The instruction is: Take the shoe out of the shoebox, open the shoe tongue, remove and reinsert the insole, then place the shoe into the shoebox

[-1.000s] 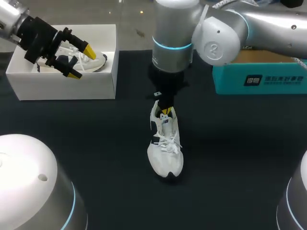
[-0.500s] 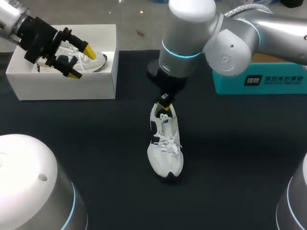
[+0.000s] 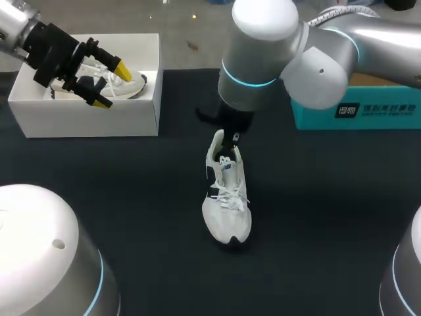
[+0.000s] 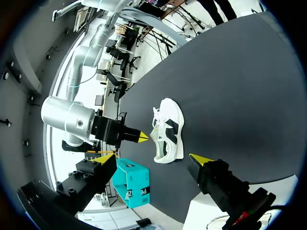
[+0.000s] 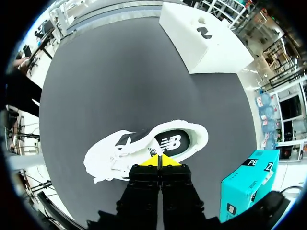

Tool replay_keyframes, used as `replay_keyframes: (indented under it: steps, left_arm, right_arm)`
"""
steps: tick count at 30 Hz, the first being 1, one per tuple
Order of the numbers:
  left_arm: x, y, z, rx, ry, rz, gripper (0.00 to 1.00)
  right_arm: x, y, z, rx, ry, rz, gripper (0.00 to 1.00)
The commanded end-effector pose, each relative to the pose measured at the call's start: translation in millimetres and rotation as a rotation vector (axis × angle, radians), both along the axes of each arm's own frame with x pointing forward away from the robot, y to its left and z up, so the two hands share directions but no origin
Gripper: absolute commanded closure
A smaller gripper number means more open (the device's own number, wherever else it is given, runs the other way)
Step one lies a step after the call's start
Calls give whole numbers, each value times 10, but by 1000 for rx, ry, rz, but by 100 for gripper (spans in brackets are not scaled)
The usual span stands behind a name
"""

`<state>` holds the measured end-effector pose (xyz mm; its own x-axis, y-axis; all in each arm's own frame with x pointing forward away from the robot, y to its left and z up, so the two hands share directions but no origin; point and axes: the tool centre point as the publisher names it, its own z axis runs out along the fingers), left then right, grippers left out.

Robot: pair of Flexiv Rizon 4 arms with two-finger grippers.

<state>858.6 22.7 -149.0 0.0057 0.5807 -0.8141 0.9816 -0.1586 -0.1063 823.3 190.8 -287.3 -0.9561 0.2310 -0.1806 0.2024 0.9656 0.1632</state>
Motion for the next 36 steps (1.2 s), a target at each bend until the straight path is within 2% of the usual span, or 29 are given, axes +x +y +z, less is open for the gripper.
replay_keyframes:
  steps: [1, 4, 7, 10, 14, 20, 30, 36]
  left_arm:
    - [2, 0, 6, 4, 0, -1, 0]
    - [2, 0, 6, 4, 0, -1, 0]
    - [2, 0, 6, 4, 0, -1, 0]
    - [2, 0, 6, 4, 0, -1, 0]
    - [2, 0, 6, 4, 0, -1, 0]
    - [2, 0, 6, 4, 0, -1, 0]
    - [2, 0, 6, 4, 0, -1, 0]
    - [2, 0, 6, 4, 0, -1, 0]
  right_arm:
    - [151, 61, -64, -94, -46, 305, 100]
    - [302, 76, -45, -114, -47, 297, 100]
    - [452, 108, -28, -106, -25, 261, 84]
    - [586, 140, -30, -102, -36, 242, 69]
    - [729, 169, -33, -89, -25, 217, 60]
    - [874, 185, -139, -68, -9, 199, 61]
    - [841, 131, -372, -105, 17, 192, 56]
    - [908, 77, -571, -135, 20, 209, 53]
